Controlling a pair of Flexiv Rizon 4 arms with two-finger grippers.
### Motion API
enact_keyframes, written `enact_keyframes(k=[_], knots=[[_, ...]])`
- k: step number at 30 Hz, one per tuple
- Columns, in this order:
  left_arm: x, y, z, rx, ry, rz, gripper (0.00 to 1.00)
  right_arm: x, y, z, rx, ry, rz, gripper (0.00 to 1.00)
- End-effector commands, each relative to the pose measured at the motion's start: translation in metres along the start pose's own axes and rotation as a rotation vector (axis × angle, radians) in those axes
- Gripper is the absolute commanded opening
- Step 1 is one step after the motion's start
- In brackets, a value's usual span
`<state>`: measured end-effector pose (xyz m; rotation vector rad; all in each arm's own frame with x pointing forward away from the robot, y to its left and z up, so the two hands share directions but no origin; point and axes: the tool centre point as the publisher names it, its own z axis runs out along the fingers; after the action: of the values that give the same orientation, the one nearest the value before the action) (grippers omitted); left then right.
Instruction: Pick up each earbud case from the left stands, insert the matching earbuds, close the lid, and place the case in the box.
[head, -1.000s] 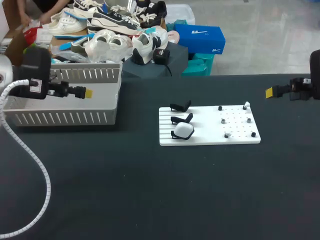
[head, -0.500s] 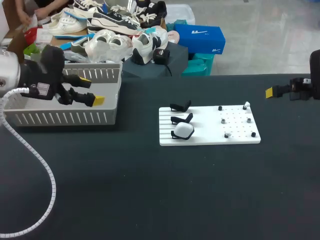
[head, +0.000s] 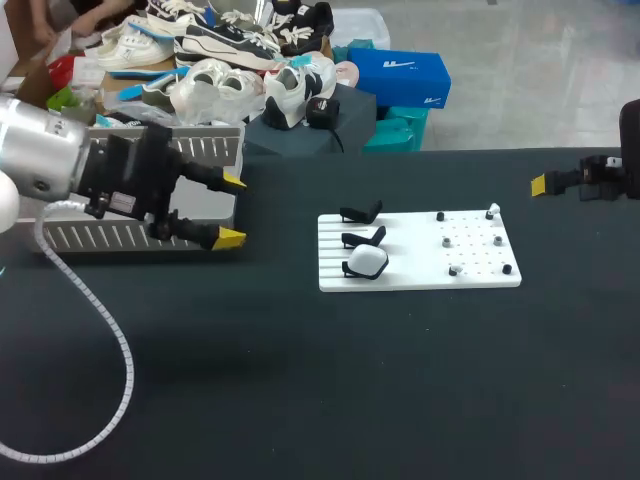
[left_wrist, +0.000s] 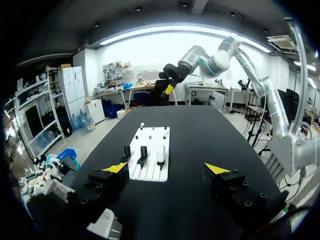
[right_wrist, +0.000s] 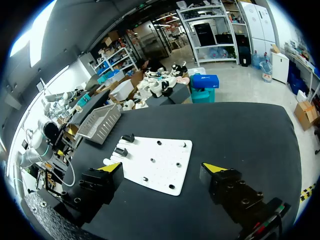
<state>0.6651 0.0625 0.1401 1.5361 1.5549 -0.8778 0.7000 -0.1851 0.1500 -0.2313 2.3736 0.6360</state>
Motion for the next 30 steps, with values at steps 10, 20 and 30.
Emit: enact_keyframes(k=[10,20,30], knots=[[0.012,-0.008,0.064,0.037,0.035,-0.015,1.00,0.000,0.000,0.000,0.000,0.000,0.000,1.00],[0.025,-0.011,0.105,-0.003,0.065,-0.033,1.00,0.000,0.000,0.000,0.000,0.000,0.000,1.00],[0.029,0.000,0.134,-0.009,0.053,-0.056,1.00,0.000,0.000,0.000,0.000,0.000,0.000,1.00]])
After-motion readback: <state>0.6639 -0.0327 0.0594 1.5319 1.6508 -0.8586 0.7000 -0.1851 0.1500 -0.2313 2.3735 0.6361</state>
